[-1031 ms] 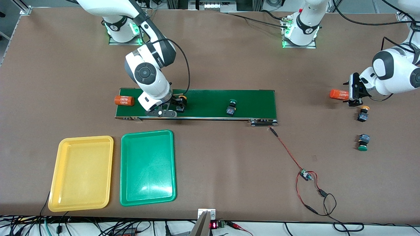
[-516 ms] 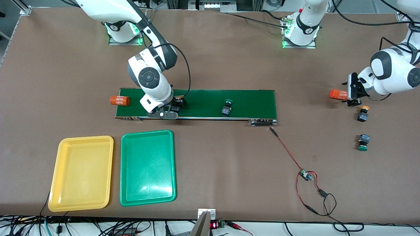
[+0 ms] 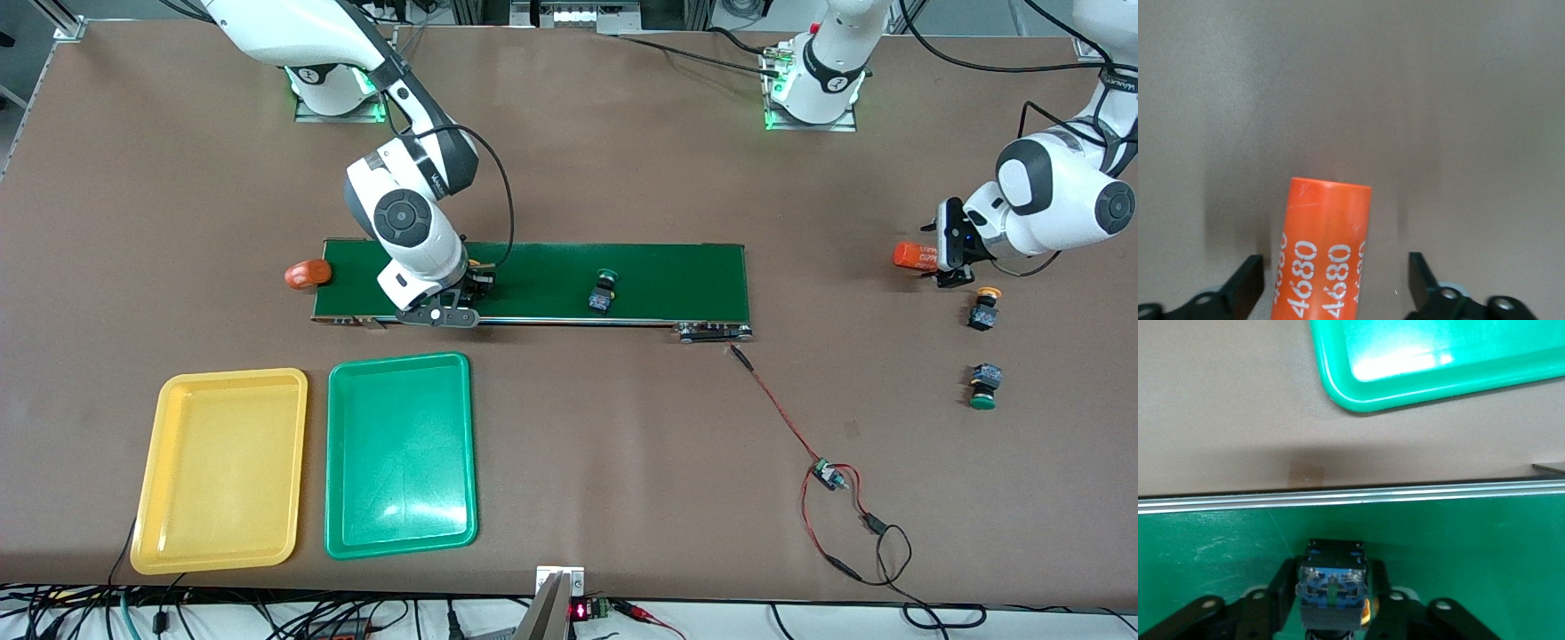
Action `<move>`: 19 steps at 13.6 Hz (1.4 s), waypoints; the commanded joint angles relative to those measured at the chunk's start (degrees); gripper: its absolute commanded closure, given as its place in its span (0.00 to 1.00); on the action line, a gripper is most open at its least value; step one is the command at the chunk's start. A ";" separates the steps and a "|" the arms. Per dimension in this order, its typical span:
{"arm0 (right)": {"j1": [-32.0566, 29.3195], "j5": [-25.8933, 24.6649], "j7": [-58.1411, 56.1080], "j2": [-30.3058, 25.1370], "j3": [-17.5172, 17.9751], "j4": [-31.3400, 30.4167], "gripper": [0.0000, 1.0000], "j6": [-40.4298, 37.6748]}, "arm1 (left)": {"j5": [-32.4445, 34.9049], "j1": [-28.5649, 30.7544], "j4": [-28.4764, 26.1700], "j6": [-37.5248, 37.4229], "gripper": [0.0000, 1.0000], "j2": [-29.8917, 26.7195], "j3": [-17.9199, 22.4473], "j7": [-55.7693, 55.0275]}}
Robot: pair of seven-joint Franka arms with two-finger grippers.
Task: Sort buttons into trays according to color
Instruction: 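Grasp the yellow-capped button on the belt with the right gripper, then drop the button into the yellow tray while the left gripper carries the battery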
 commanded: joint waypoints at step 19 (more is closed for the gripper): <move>-27.35 -0.39 -45.99 -3.65 -5.78 17.02 1.00 -19.58 | -11.17 -20.40 2.29 -11.85 1.00 -15.33 -1.66 -26.83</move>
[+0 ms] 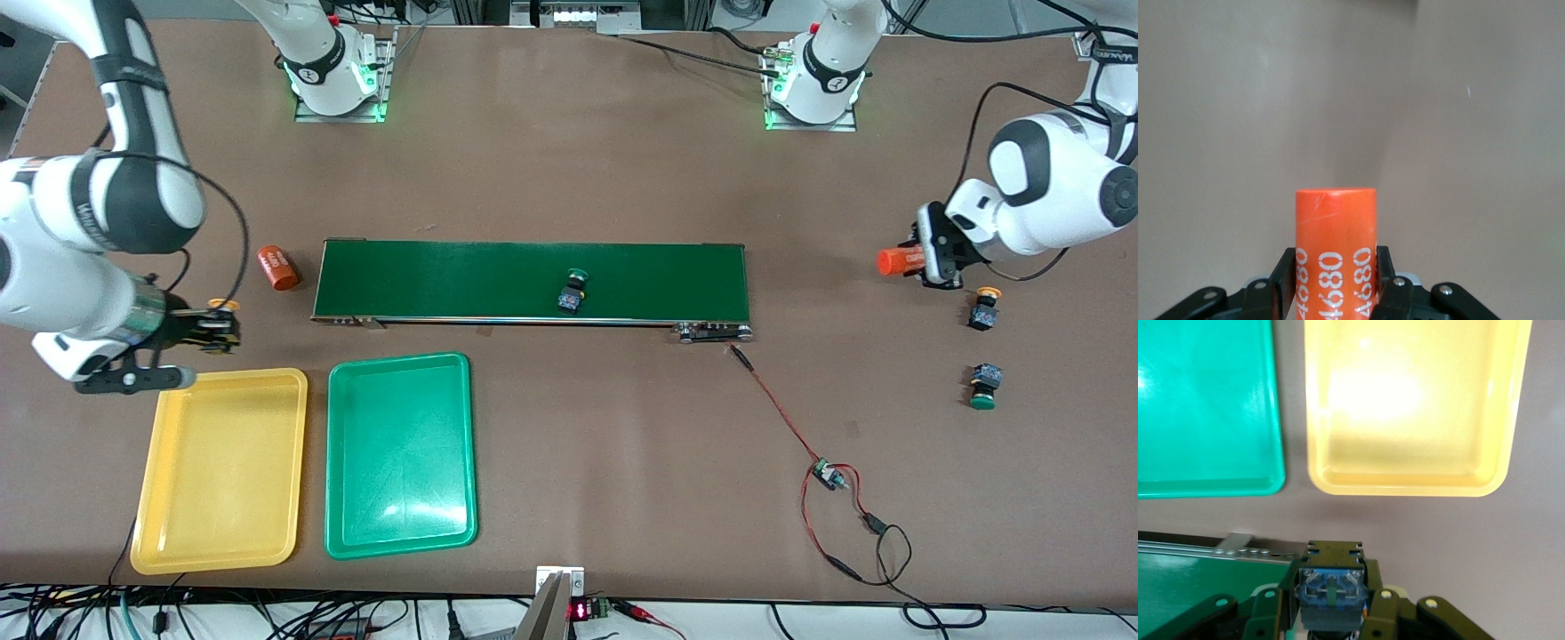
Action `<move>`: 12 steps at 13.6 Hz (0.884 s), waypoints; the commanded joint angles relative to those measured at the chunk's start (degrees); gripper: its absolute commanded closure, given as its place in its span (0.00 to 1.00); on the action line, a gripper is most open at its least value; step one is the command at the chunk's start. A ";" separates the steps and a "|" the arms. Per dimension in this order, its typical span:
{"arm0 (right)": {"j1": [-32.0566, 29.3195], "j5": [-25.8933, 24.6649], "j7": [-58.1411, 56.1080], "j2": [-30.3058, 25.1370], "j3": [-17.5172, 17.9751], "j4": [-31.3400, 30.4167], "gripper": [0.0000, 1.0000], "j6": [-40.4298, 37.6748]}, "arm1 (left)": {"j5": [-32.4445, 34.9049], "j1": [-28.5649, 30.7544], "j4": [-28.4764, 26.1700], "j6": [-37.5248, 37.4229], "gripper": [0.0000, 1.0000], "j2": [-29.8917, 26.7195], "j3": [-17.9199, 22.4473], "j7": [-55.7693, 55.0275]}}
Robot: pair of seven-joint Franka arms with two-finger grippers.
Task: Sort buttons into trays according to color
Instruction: 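Drop the button into the yellow tray while the left gripper carries the battery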
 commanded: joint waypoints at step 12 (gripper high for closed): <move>-10.21 -3.29 -14.09 15.10 1.17 -1.85 1.00 26.59 | -1.16 -23.54 10.81 1.31 1.00 5.99 -6.77 -4.40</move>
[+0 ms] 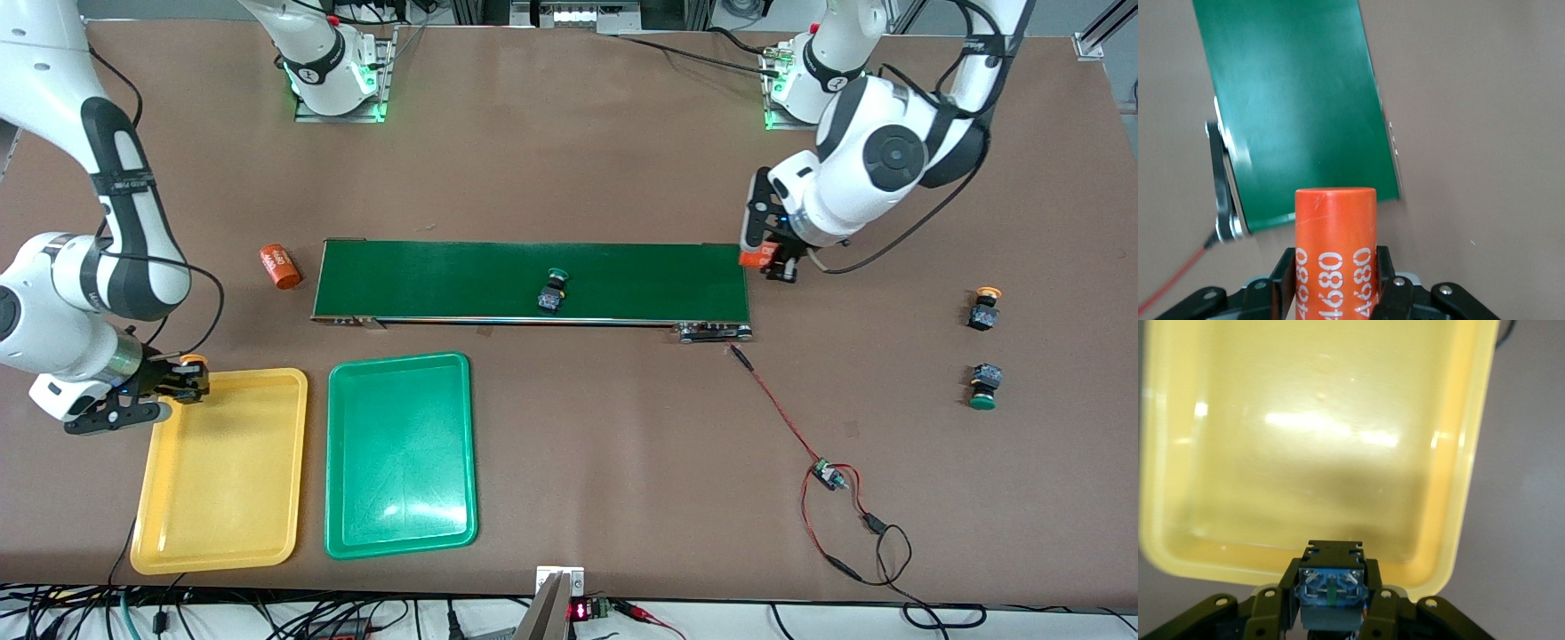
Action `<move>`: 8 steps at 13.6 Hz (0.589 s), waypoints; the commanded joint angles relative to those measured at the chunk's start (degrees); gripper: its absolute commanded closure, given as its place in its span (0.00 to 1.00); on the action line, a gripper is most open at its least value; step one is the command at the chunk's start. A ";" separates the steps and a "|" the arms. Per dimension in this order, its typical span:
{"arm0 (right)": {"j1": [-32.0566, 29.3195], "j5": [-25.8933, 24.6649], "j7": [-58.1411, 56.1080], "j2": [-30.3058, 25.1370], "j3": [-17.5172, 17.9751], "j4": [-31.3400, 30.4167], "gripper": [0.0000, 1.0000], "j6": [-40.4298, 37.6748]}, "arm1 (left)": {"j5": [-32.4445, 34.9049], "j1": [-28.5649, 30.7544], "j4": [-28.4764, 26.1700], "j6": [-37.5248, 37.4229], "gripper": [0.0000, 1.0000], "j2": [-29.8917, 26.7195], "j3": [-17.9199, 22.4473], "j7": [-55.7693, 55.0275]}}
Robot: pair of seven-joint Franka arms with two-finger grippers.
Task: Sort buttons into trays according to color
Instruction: 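Drop the button into the yellow tray while the left gripper carries the battery, then lower the second battery onto the belt with the left gripper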
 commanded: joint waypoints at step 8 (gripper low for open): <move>-2.38 -0.51 -7.76 8.36 1.29 1.72 1.00 14.00 | -0.69 -5.08 5.55 13.13 0.99 15.36 0.18 -3.91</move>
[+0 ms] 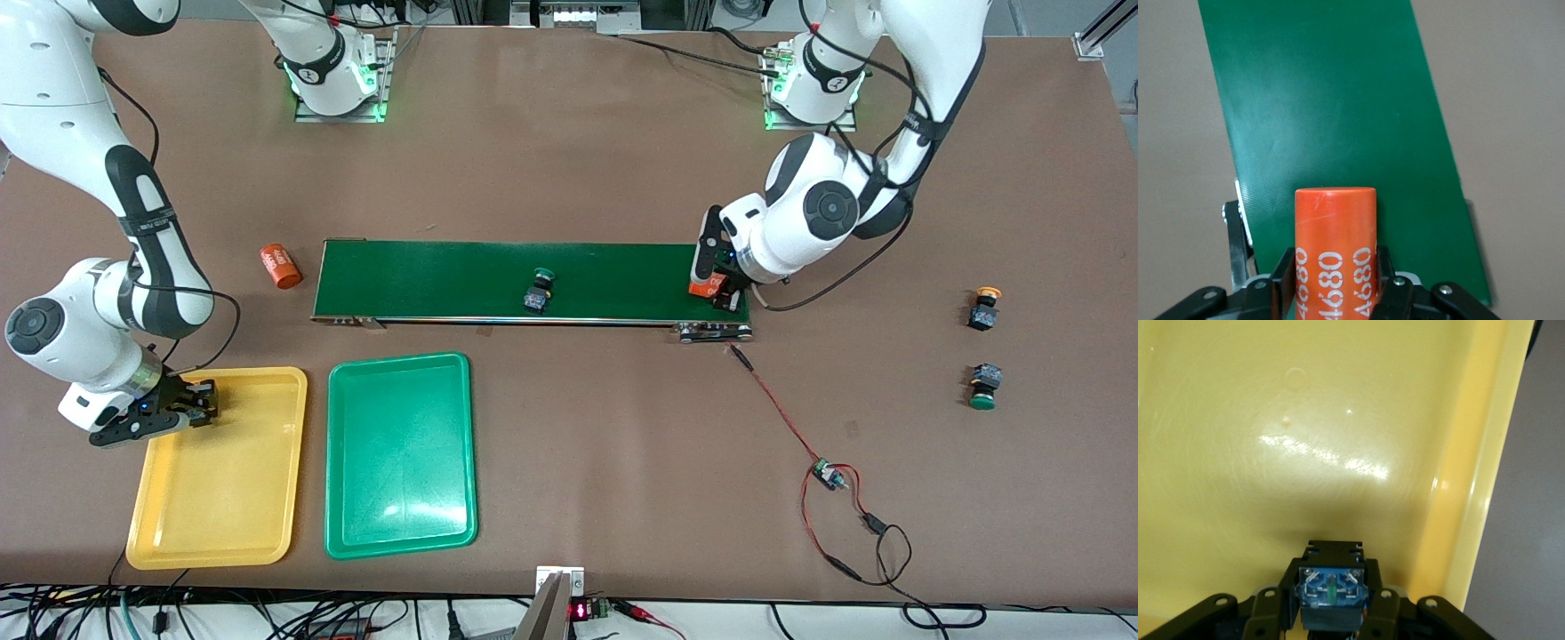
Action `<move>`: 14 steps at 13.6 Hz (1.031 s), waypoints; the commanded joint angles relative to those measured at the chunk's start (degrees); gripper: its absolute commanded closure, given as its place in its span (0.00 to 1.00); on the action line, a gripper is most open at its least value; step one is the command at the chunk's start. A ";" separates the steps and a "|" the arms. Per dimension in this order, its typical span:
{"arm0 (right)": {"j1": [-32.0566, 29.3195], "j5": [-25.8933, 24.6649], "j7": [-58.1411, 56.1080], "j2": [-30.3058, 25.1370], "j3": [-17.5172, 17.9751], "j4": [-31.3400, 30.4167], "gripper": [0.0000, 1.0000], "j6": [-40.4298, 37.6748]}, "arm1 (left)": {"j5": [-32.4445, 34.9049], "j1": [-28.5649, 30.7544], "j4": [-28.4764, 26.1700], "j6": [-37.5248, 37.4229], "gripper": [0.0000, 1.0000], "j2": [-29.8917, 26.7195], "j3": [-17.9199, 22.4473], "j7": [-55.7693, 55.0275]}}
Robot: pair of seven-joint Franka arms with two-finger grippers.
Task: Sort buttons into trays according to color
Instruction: 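Lower the second battery onto the belt with the left gripper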
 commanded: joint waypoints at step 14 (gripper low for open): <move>3.30 2.52 15.87 -13.27 3.33 0.69 0.00 -26.63 | -0.52 7.49 7.03 -13.40 0.00 -12.00 0.39 -7.78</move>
